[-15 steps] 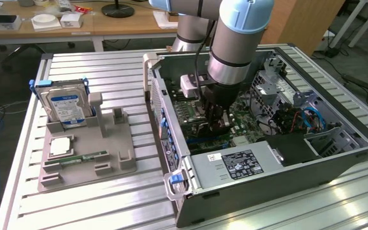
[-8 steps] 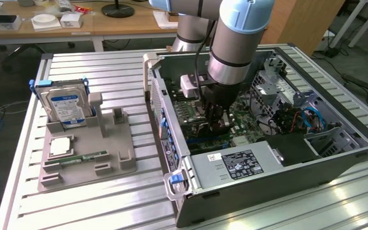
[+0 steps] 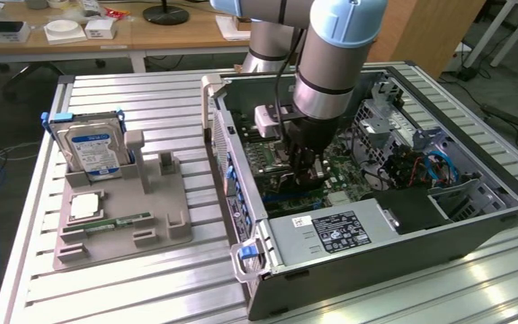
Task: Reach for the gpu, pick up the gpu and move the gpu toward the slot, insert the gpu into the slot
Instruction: 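Insert the gpu into the slot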
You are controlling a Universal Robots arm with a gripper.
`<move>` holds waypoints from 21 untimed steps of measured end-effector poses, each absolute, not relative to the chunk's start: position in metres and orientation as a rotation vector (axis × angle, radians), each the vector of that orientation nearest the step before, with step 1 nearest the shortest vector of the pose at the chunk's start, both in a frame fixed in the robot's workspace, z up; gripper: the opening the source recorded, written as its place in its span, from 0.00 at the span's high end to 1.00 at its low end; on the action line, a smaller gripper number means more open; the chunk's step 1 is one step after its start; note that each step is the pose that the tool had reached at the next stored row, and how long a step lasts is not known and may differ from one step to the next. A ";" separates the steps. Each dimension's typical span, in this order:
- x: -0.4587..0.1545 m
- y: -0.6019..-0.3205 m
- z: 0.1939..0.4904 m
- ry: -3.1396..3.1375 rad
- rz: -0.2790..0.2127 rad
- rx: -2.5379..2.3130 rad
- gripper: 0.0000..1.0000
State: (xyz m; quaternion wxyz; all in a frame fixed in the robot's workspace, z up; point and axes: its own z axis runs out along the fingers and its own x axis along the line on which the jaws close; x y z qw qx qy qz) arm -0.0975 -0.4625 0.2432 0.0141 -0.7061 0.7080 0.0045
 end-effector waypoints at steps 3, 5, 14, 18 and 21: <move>-0.098 -0.463 0.243 2.205 0.014 -2.198 0.74; -0.098 -0.463 0.243 2.203 0.014 -2.200 0.74; -0.098 -0.463 0.241 2.203 0.014 -2.200 0.74; -0.098 -0.463 0.240 2.203 0.015 -2.200 0.74; -0.098 -0.463 0.239 2.203 0.015 -2.200 0.74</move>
